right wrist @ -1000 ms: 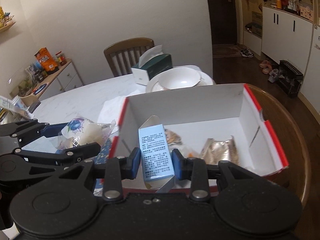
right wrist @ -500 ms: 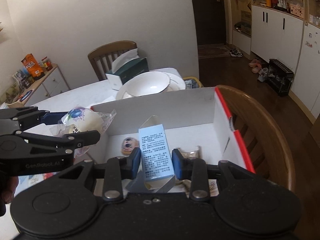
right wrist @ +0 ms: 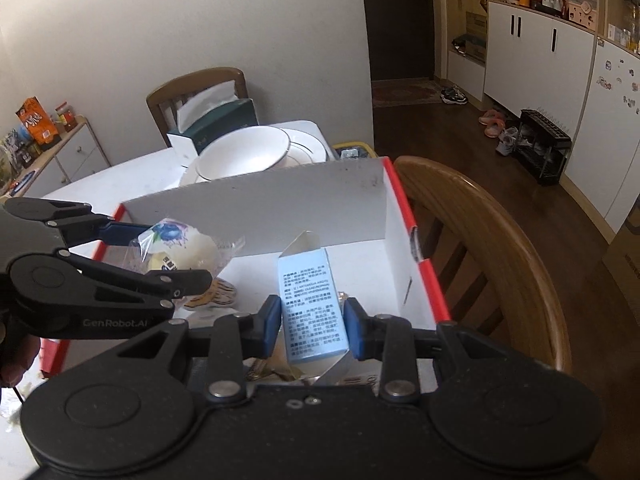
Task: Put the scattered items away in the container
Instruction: 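Carry the white box and bread bag into the red box and open both tools, then withdraw both tools from the box back over the table items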
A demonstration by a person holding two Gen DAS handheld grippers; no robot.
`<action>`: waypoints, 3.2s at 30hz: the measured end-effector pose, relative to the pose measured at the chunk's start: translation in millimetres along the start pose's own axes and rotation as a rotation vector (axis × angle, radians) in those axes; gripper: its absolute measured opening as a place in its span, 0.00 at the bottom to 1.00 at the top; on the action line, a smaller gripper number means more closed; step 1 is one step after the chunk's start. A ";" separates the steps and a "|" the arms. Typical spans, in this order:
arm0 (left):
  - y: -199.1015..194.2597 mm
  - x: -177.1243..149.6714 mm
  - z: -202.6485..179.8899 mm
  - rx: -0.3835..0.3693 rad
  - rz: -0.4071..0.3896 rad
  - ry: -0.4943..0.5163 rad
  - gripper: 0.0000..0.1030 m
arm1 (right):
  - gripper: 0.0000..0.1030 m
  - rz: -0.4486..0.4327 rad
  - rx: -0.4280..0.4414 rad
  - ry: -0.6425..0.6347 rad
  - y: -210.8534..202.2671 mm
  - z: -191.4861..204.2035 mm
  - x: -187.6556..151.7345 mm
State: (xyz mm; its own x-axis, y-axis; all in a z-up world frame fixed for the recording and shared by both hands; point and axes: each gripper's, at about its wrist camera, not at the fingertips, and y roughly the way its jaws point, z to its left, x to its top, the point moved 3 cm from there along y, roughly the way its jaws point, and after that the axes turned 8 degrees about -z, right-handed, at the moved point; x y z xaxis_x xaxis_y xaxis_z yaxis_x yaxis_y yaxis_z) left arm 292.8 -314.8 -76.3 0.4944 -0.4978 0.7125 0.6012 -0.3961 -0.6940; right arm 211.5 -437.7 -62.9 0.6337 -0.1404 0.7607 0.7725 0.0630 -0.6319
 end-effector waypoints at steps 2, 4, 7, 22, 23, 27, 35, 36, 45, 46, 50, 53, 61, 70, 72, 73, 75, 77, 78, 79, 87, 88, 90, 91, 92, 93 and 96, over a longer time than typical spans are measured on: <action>8.0 -0.2 -2.0 -0.003 0.021 0.005 0.63 | 0.32 0.011 -0.004 -0.005 5.7 -2.3 -0.8; 16.0 0.1 -3.7 0.000 0.039 0.015 0.63 | 0.32 0.023 -0.004 -0.006 11.8 -4.0 -1.6; 27.4 0.7 -4.7 -0.008 0.070 0.009 0.63 | 0.32 0.037 0.005 -0.012 17.7 -4.8 -2.5; 51.7 0.7 -8.2 -0.006 0.123 0.042 0.64 | 0.31 0.061 0.015 -0.051 39.0 -1.1 -5.8; 51.0 -0.1 -8.6 -0.007 0.123 0.048 0.65 | 0.32 0.061 0.014 -0.048 39.2 -1.2 -5.6; 48.4 -2.7 -7.3 -0.009 0.113 0.051 0.71 | 0.33 0.065 0.011 -0.042 42.1 -0.9 -3.5; 34.8 -3.1 -3.0 -0.027 0.072 0.017 0.76 | 0.34 0.081 -0.008 -0.037 46.6 -4.3 -1.9; 32.3 -2.5 -3.1 -0.033 0.066 0.015 0.76 | 0.35 0.082 -0.008 -0.039 46.3 -4.1 -1.6; 10.4 -3.8 3.9 -0.064 0.020 -0.015 0.77 | 0.56 0.058 -0.016 -0.034 34.1 -3.7 2.8; 7.0 -4.1 4.5 -0.069 0.012 -0.019 0.77 | 0.57 0.051 -0.015 -0.029 31.7 -4.1 3.6; -6.7 -5.3 6.0 -0.079 -0.022 -0.029 0.77 | 0.57 0.040 -0.016 -0.025 23.2 -2.8 6.9; -17.1 -6.0 7.2 -0.086 -0.044 -0.034 0.77 | 0.58 0.033 -0.015 -0.022 17.0 -0.1 8.1; -46.9 -12.2 12.5 -0.102 -0.094 -0.049 0.77 | 0.59 0.014 -0.004 -0.037 -2.0 18.3 7.6; -85.8 -26.4 31.1 -0.114 -0.153 -0.058 0.77 | 0.60 -0.013 0.015 -0.051 -23.4 50.4 4.7; -95.1 -31.0 36.0 -0.114 -0.164 -0.059 0.77 | 0.60 -0.018 0.020 -0.056 -27.7 58.9 3.6; -99.6 -33.4 39.2 -0.114 -0.169 -0.061 0.77 | 0.61 -0.019 0.022 -0.057 -29.8 62.9 3.2; -108.3 -38.0 46.0 -0.114 -0.179 -0.065 0.77 | 0.61 -0.023 0.029 -0.062 -33.3 72.3 2.4; -115.9 -42.4 53.7 -0.113 -0.187 -0.069 0.77 | 0.61 -0.028 0.027 -0.064 -36.4 81.9 1.3; -119.8 -45.0 57.2 -0.112 -0.190 -0.072 0.77 | 0.62 -0.031 0.030 -0.064 -37.8 86.9 0.5; -123.6 -47.5 60.9 -0.110 -0.194 -0.074 0.77 | 0.62 -0.031 0.032 -0.063 -38.8 92.1 -0.7; -153.9 -76.4 96.3 -0.070 -0.218 -0.077 0.77 | 0.64 -0.017 0.050 -0.075 -47.9 136.4 -17.5; -157.1 -81.7 101.4 -0.044 -0.220 -0.071 0.77 | 0.64 -0.016 0.053 -0.075 -49.7 142.3 -20.1; -162.8 -93.0 112.6 -0.010 -0.223 -0.066 0.77 | 0.66 -0.014 0.062 -0.073 -53.8 154.6 -25.7; -165.2 -99.0 119.0 0.005 -0.222 -0.066 0.77 | 0.66 -0.012 0.065 -0.076 -55.6 161.0 -29.2; -167.9 -104.9 125.5 0.021 -0.222 -0.065 0.77 | 0.66 -0.009 0.067 -0.080 -56.9 167.7 -32.8; -170.3 -111.1 131.8 0.034 -0.222 -0.066 0.77 | 0.66 -0.005 0.068 -0.086 -59.3 173.9 -36.9; -177.5 -128.4 150.0 0.059 -0.215 -0.074 0.77 | 0.67 0.010 0.070 -0.099 -62.2 190.8 -50.5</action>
State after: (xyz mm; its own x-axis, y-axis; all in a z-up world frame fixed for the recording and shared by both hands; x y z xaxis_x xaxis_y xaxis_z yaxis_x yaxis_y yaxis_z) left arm 216.7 -64.8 -29.1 0.3942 -0.3476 0.8507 0.7325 -0.4402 -0.5193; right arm 139.3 -246.0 -33.8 0.6393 -0.0410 0.7679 0.7652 0.1332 -0.6299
